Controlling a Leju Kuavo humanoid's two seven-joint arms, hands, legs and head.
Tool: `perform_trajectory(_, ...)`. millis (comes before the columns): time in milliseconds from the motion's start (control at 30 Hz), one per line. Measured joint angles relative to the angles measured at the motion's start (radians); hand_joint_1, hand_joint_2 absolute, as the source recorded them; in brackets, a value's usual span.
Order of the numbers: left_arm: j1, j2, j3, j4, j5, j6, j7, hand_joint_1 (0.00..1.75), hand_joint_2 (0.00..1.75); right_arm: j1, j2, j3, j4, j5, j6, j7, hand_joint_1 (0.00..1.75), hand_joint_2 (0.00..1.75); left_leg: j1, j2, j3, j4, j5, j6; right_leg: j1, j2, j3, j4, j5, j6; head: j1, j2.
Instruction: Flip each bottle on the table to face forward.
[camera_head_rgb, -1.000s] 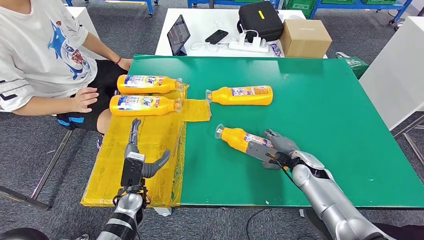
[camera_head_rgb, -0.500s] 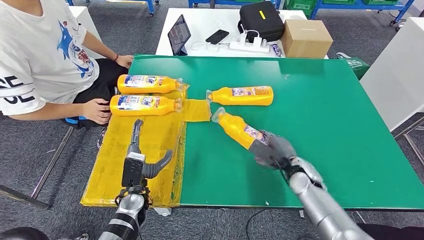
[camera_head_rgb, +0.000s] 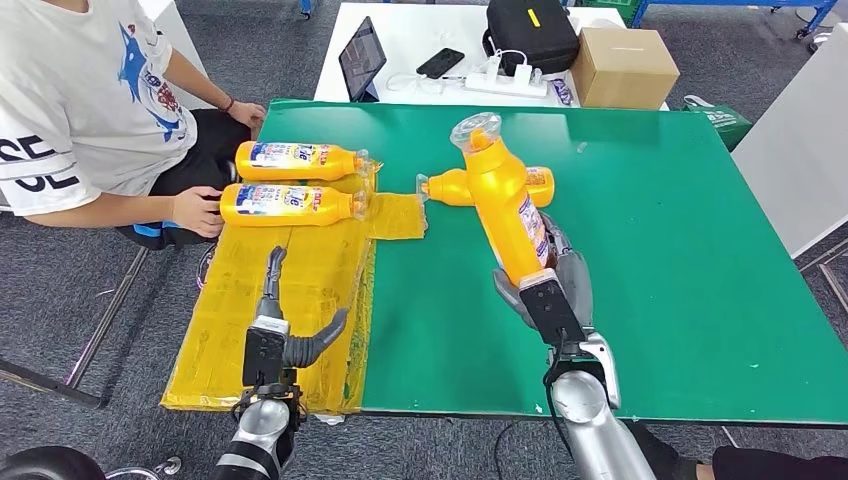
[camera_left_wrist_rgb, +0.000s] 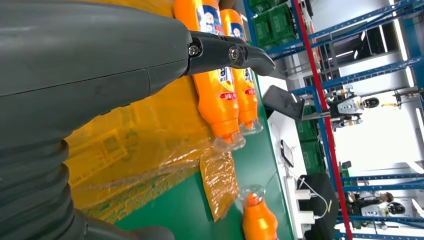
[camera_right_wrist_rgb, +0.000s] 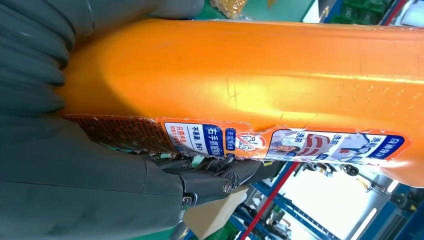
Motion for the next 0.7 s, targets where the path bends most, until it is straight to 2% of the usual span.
perform_trajectory(700,0.004,0.000,0.000,-0.008,0.000,0.000,0.000,0.00,1.75,0.012,0.011,-0.013,-0.028,0.000,0.001,0.000,1.75,1.75,0.000,0.000,-0.001,0.000,0.000,0.000,0.000,0.000,-0.001,0.000,0.000,0.000,0.000,0.000)
